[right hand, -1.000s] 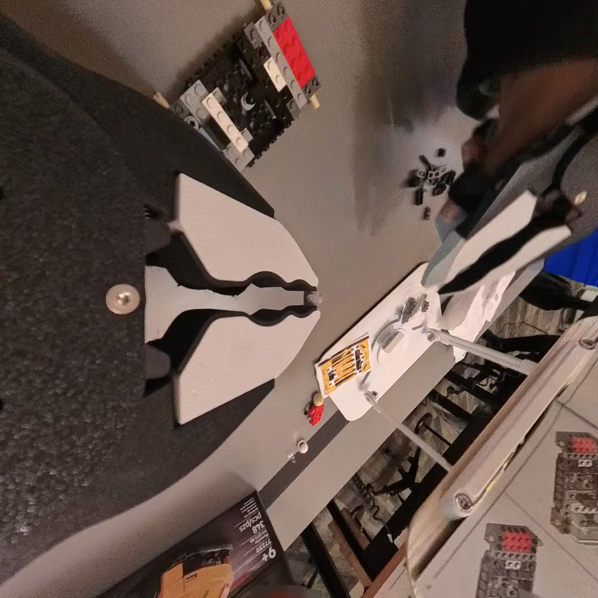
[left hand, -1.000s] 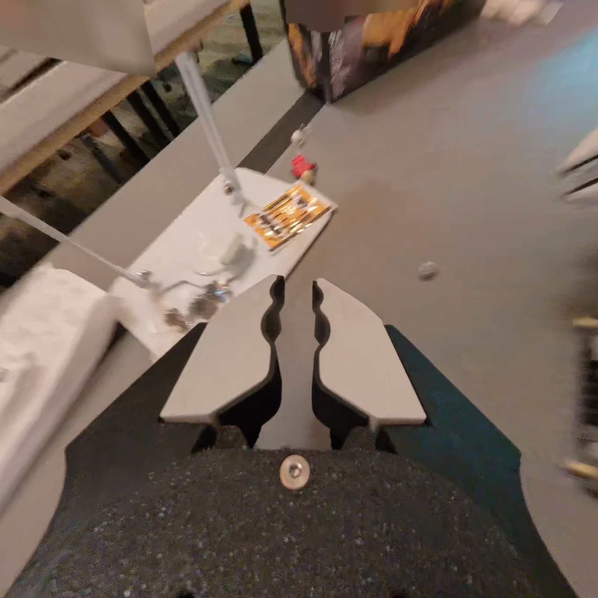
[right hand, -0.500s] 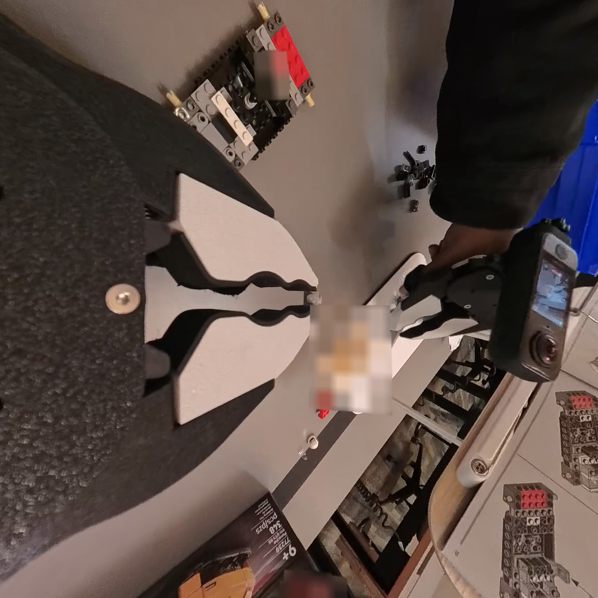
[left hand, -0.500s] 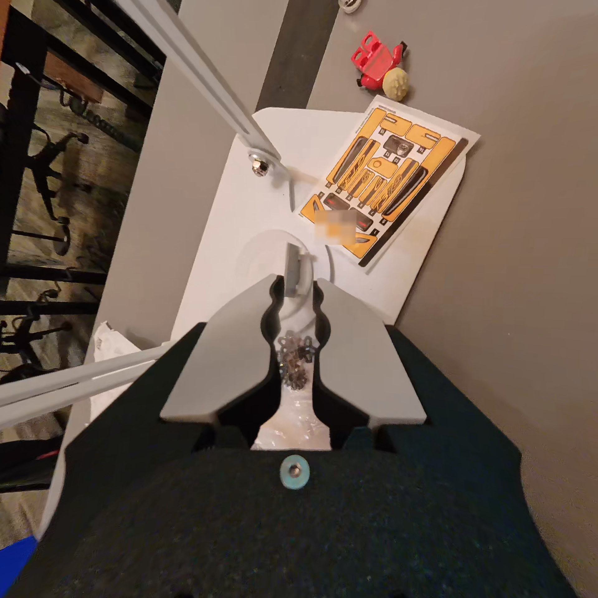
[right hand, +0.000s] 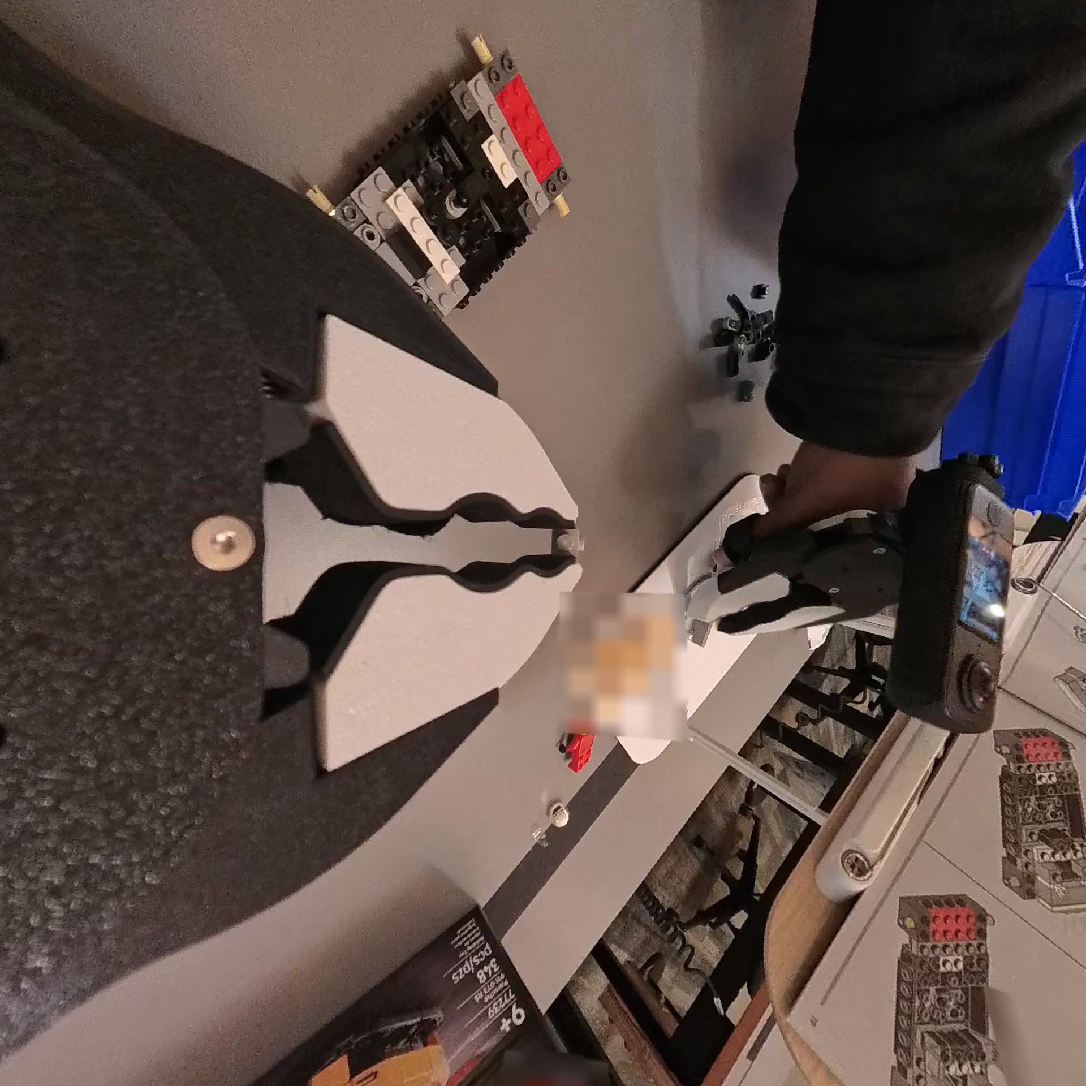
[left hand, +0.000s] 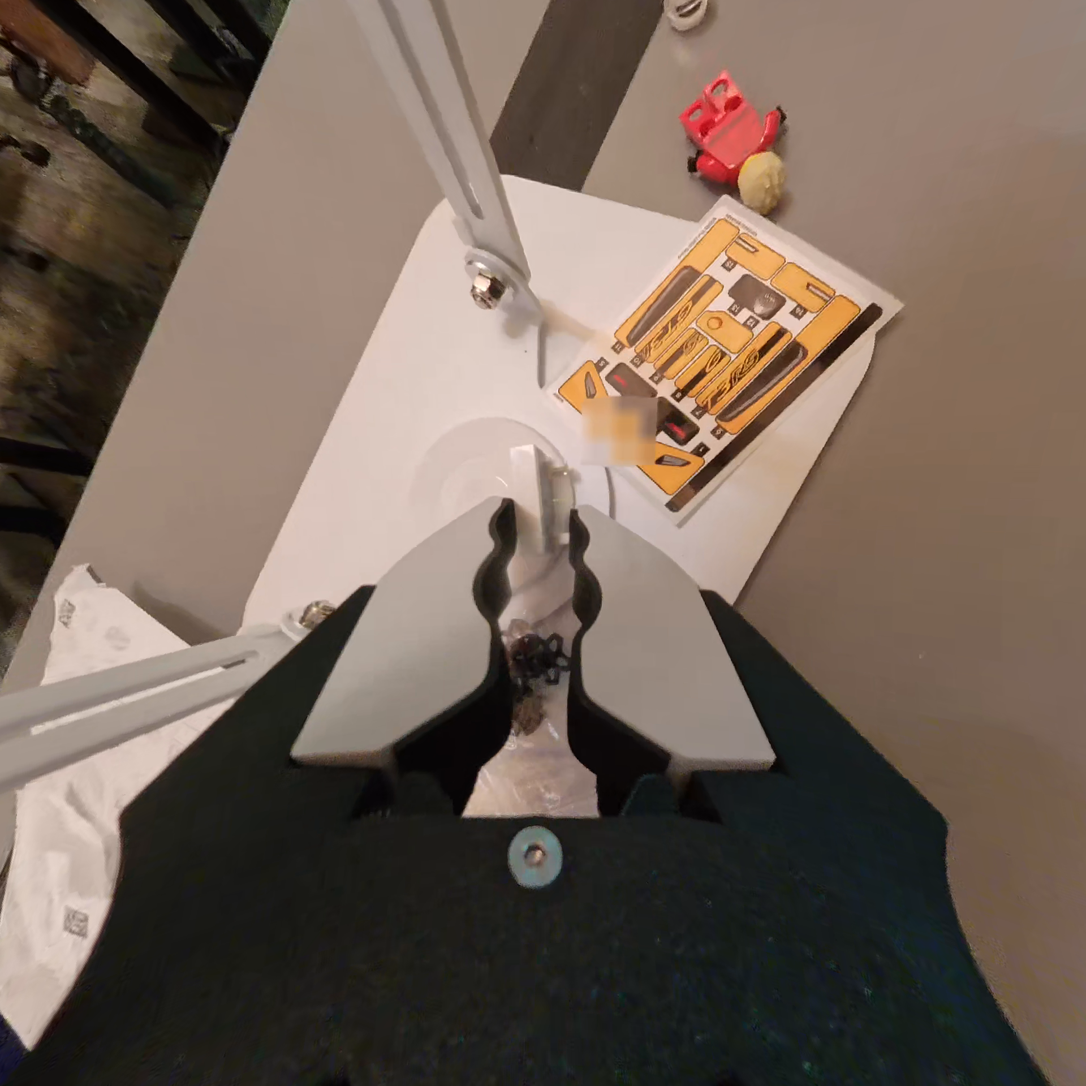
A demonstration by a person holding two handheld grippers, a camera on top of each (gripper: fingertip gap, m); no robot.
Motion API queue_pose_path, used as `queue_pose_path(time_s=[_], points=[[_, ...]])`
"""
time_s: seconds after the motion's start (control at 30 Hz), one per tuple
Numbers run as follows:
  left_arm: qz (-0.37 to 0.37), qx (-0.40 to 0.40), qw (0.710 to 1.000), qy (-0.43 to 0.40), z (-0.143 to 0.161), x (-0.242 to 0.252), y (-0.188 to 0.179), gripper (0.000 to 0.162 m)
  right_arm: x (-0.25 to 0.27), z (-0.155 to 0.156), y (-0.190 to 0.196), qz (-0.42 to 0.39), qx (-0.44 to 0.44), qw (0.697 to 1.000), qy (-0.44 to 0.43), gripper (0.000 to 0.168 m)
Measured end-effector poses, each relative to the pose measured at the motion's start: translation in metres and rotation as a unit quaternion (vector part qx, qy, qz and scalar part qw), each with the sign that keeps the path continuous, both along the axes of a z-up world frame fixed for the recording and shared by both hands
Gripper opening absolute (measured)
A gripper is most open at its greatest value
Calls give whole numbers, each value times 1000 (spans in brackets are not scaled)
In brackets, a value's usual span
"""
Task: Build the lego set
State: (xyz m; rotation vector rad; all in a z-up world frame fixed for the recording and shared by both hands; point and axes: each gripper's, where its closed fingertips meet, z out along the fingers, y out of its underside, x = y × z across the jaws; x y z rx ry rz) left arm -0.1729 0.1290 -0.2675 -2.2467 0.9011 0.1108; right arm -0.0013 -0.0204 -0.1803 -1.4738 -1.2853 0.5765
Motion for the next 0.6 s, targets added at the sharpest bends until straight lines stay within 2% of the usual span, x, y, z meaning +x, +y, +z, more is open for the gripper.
queue_pose_path(time_s=[0.07, 0.1, 0.17, 0.23, 0.3, 0.4, 0.5, 0.6], points=[[-15, 11, 999, -27, 5, 8, -8, 8, 1, 0, 0, 0, -2, 1000, 1, 7], [-26, 20, 997, -67, 11, 18, -16, 9, 1, 0, 0, 0, -1, 1000, 1, 7], [-48, 24, 984, -168, 27, 42, -38, 9, 2, 0, 1, -2, -1, 1000, 4, 7], [-56, 4, 954, -293, 46, 66, -64, 8, 2, 1, 2, -2, -6, 1000, 8, 7], [-58, -30, 901, -428, 69, 88, -91, 9, 1, 3, 1, -2, -4, 1000, 17, 7], [-60, -83, 806, -583, 97, 114, -128, 9, -1, 15, -5, 10, 24, 999, 41, 7], [-56, -142, 718, -679, 111, 133, -161, 9, -5, 24, -16, 32, 54, 996, 57, 7], [-38, -182, 661, -727, 111, 144, -184, 8, -10, 25, -31, 72, 71, 993, 59, 7]])
